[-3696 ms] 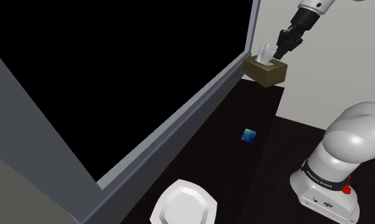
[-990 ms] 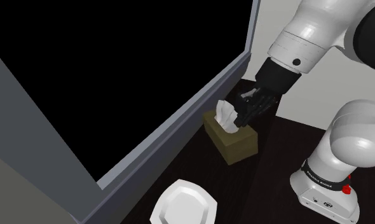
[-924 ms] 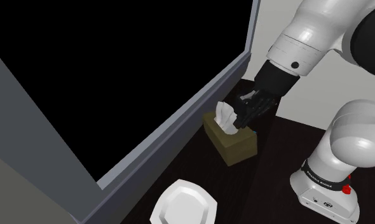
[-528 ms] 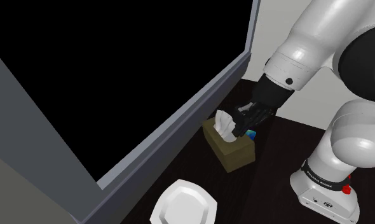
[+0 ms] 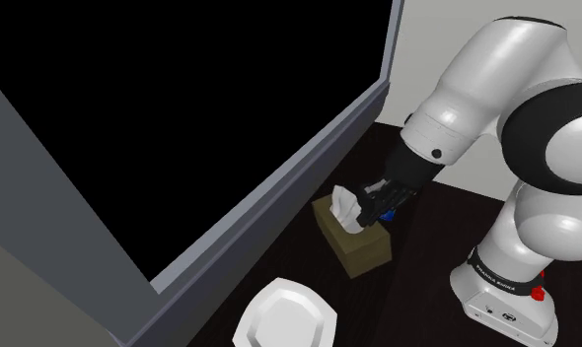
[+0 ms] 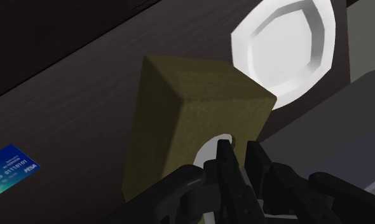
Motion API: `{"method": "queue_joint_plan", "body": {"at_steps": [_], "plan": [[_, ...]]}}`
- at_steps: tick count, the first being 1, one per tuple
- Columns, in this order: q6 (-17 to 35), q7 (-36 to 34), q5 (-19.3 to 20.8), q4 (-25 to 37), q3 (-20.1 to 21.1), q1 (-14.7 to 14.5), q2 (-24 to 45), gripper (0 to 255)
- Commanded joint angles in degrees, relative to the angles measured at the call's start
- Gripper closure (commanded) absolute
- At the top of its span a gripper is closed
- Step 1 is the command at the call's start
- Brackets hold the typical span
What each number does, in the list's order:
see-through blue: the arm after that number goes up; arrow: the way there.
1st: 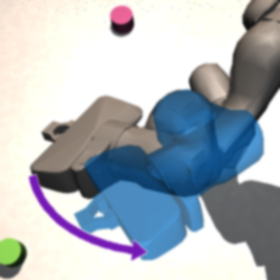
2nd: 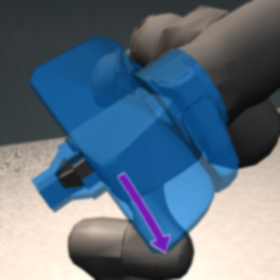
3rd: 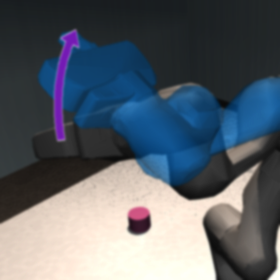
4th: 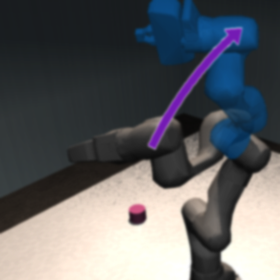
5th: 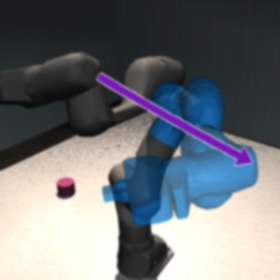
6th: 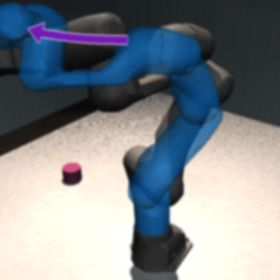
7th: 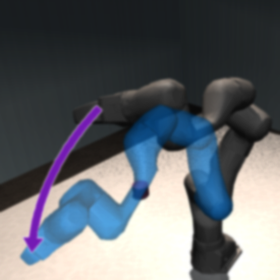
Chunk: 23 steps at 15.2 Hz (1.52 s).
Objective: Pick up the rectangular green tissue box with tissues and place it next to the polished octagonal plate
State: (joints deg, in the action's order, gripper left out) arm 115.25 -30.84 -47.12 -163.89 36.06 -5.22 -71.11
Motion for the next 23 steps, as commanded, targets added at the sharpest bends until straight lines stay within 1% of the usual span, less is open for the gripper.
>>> {"method": "queue_joint_plan", "body": {"at_steps": [1, 9, 15, 23], "plan": [[1.27, 0.10, -1.25, -1.38, 1.15, -0.73, -0.09, 255], [7.44, 1.47, -6.94, -6.01, 6.15, -2.96, 1.89, 255], [13.21, 3.14, -12.54, -8.92, 10.75, -4.50, 5.21, 255], [13.20, 3.14, -12.54, -8.92, 10.75, -4.50, 5.21, 255]]}}
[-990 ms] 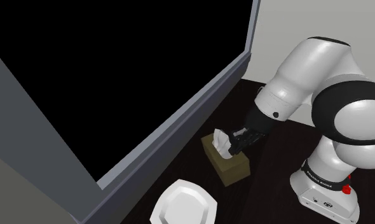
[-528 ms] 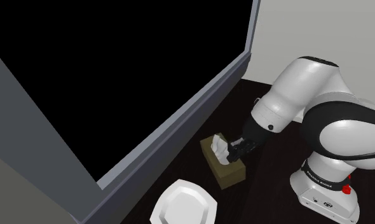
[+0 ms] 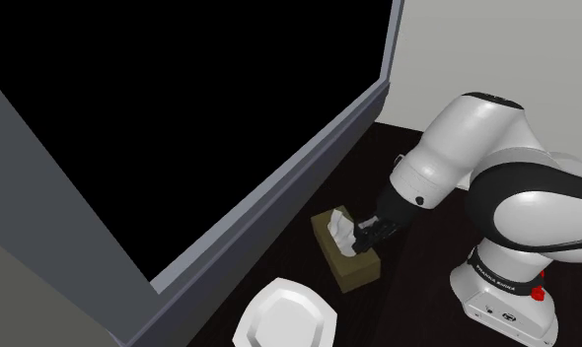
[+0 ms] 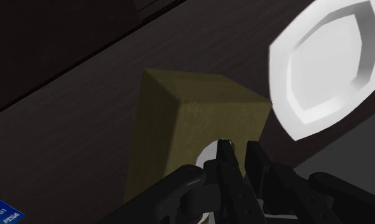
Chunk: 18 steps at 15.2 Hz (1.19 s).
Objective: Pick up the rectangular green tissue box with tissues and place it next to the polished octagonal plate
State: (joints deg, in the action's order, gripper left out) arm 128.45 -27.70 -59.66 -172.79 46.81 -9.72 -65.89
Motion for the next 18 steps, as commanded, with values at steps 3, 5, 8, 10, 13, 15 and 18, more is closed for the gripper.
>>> {"method": "queue_joint_plan", "body": {"at_steps": [3, 5, 8, 10, 13, 15, 18], "plan": [[0.01, 0.01, -0.01, -0.01, 0.01, 0.01, 0.01, 0], [0.02, 0.01, -0.01, -0.01, 0.01, 0.01, 0.01, 0], [-5.86, -2.04, 5.10, 0.47, -4.55, -0.41, -5.36, 0], [-10.73, -3.34, 9.27, 1.48, -8.43, -0.24, -9.24, 0], [-10.75, -3.33, 9.25, 1.48, -8.41, -0.22, -9.26, 0], [-10.75, -3.33, 9.25, 1.48, -8.41, -0.22, -9.26, 0], [-10.75, -3.33, 9.25, 1.48, -8.41, -0.22, -9.26, 0]]}}
